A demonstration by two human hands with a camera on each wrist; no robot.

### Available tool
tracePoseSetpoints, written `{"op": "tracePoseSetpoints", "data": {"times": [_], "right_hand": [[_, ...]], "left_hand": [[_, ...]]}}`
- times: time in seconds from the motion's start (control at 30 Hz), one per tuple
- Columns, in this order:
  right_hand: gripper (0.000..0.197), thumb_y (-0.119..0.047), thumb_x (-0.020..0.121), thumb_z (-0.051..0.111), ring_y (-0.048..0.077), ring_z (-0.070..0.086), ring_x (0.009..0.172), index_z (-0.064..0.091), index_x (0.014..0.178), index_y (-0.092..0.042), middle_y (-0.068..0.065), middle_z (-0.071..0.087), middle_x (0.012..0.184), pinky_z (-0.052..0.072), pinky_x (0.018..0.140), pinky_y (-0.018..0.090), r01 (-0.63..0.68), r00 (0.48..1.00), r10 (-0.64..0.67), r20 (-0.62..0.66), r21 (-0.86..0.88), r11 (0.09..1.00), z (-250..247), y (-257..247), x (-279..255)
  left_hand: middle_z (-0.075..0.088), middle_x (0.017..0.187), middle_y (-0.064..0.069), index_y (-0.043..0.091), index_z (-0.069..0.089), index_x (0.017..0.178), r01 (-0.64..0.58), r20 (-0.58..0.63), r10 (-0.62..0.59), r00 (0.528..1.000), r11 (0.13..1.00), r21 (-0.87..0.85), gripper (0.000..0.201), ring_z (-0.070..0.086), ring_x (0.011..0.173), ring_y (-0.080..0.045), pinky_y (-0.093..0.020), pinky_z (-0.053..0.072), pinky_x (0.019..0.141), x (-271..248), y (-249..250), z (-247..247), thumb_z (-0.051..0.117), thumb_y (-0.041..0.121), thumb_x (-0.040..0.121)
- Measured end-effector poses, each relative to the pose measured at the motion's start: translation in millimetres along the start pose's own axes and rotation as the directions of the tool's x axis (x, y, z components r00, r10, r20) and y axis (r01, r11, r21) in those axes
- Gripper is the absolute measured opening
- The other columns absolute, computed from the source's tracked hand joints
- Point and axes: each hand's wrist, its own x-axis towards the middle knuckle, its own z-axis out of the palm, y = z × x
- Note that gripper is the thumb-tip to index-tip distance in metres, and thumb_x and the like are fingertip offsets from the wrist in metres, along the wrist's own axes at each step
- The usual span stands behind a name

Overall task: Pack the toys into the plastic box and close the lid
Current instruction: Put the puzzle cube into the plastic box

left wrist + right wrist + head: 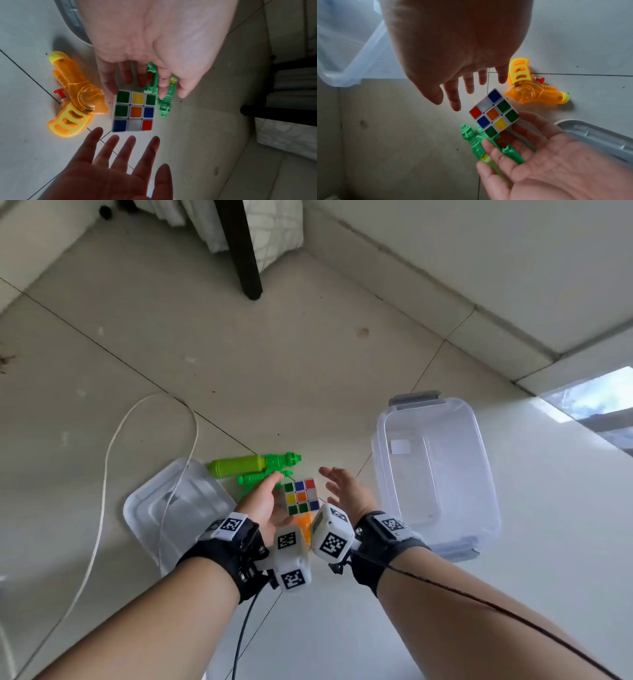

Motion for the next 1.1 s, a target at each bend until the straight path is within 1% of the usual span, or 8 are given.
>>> {"op": "tracePoseSetpoints", "data": {"times": [0.07,0.17,0.37,0.47,0.57,0.73,0.93,1.1], "right_hand": [[0.062,-0.020,0.082,0.056,0.031,0.034,0.141,0.041,0.141,-0.007,0.014,0.036,0.152,0.032,0.113,0.044,0.015,0.999,-0.015,-0.030,0.007,1.000,1,5,8],[0.046,-0.021,0.095,0.047,0.034,0.038,0.138,0.046,0.136,-0.002,0.019,0.041,0.148,0.036,0.107,0.041,-0.071,0.995,0.084,-0.061,0.190,0.979,1,10,14],[0.044,-0.025,0.093,0.052,0.033,0.049,0.129,0.050,0.133,-0.006,0.018,0.049,0.142,0.044,0.097,0.037,-0.057,0.997,0.065,-0.036,0.188,0.981,5,-2,-3],[0.045,-0.021,0.090,0.059,0.022,0.059,0.100,0.049,0.132,-0.009,0.014,0.061,0.121,0.048,0.087,0.030,0.045,0.998,-0.046,0.034,0.040,0.998,2,-22,-20],[0.059,-0.013,0.081,0.071,0.025,0.058,0.109,0.044,0.133,-0.012,0.004,0.059,0.115,0.042,0.098,0.036,0.177,0.984,-0.174,0.047,-0.055,0.983,-6,-54,-37],[0.082,-0.015,0.064,0.084,0.021,0.061,0.101,0.040,0.133,-0.017,0.004,0.060,0.114,0.052,0.091,0.033,0.348,0.926,-0.378,0.001,-0.392,0.852,-38,-108,-71],[0.080,-0.022,0.062,0.084,0.022,0.062,0.103,0.045,0.132,-0.020,-0.003,0.061,0.101,0.054,0.092,0.039,0.309,0.883,-0.453,-0.124,-0.574,0.758,-102,-127,-89],[0.061,-0.008,0.072,0.075,0.023,0.062,0.102,0.049,0.126,-0.016,0.005,0.062,0.112,0.055,0.090,0.038,0.229,0.896,-0.410,-0.172,-0.613,0.756,-144,-102,-66]], "left_hand": [[0.069,0.096,-0.008,0.021,0.065,0.098,0.018,0.008,-0.018,1.000,0.999,-0.045,0.023,0.064,0.090,-0.024,-0.040,0.052,0.087,10,-4,0,0.051,0.039,0.095],[0.067,0.096,-0.008,0.019,0.065,0.093,0.012,0.037,-0.009,0.999,0.995,-0.096,0.022,0.063,0.093,-0.024,-0.040,0.050,0.093,14,-11,-1,0.050,0.035,0.096],[0.068,0.095,-0.007,0.019,0.068,0.095,-0.049,0.028,0.050,0.998,0.997,-0.064,0.025,0.063,0.085,-0.022,-0.035,0.051,0.077,3,-4,-11,0.049,0.035,0.097],[0.068,0.096,-0.003,0.022,0.068,0.094,-0.105,0.051,0.107,0.993,0.993,-0.044,0.028,0.062,0.088,-0.020,-0.035,0.050,0.078,-16,12,-8,0.047,0.040,0.097],[0.067,0.091,0.001,0.024,0.067,0.095,-0.169,0.120,0.172,0.978,0.985,-0.039,0.032,0.062,0.085,-0.015,-0.031,0.047,0.072,-39,37,7,0.042,0.044,0.098],[0.065,0.098,0.001,0.022,0.066,0.109,-0.231,0.280,0.244,0.928,0.970,-0.081,0.040,0.062,0.091,-0.015,-0.030,0.048,0.075,-85,67,52,0.039,0.049,0.098],[0.065,0.098,0.001,0.021,0.059,0.127,-0.192,0.438,0.214,0.873,0.977,-0.094,0.043,0.060,0.095,-0.016,-0.035,0.048,0.078,-108,62,109,0.035,0.045,0.100],[0.062,0.095,-0.004,0.018,0.064,0.107,-0.114,0.422,0.142,0.895,0.989,-0.092,0.037,0.059,0.089,-0.018,-0.036,0.049,0.075,-88,44,125,0.039,0.043,0.098]]}}
